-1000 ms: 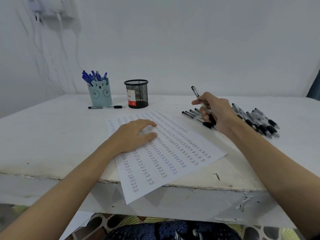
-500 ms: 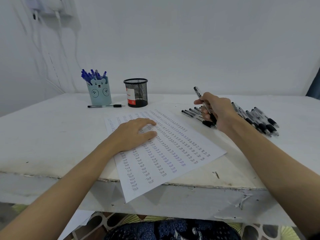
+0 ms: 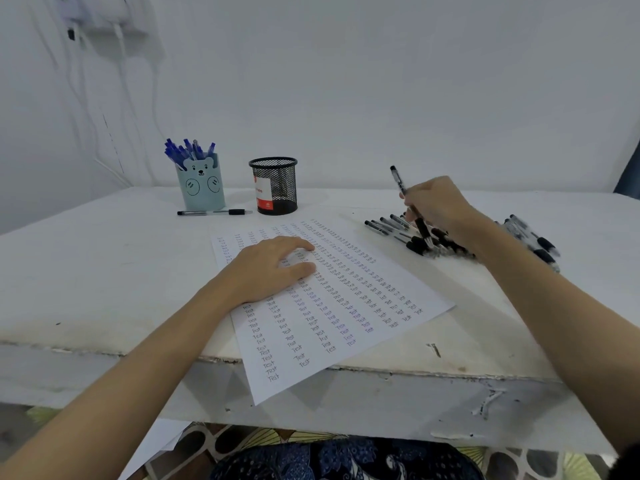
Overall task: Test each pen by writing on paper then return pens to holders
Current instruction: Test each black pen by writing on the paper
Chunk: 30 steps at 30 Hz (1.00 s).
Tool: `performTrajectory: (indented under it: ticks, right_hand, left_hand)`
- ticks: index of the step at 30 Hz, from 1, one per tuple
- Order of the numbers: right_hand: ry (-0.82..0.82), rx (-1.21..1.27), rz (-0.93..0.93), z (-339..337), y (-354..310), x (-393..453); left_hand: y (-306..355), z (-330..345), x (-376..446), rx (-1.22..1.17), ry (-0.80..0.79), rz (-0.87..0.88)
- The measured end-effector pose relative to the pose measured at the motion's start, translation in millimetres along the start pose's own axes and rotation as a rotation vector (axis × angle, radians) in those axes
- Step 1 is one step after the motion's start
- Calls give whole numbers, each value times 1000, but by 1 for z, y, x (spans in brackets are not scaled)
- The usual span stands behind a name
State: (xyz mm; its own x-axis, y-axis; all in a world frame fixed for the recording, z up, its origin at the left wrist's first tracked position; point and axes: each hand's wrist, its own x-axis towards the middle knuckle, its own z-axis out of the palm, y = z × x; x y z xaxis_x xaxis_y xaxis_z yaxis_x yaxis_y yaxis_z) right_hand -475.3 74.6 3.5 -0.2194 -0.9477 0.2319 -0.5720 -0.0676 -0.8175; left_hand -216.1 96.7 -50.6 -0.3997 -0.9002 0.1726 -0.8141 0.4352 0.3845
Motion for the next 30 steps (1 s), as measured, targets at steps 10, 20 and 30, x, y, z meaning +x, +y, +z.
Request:
performTrajectory:
  ticks: [10, 20, 30]
  right_hand:
    - [-97, -542, -156, 4, 16, 18]
    - [-75, -456, -341, 20, -38, 25]
    - [-410, -637, -614, 177, -132, 33]
  left_hand:
    - [-2, 1, 1, -4, 4, 3]
    - [-19, -11, 5, -266, 105, -45]
    - [-122, -67, -21, -104, 199, -244]
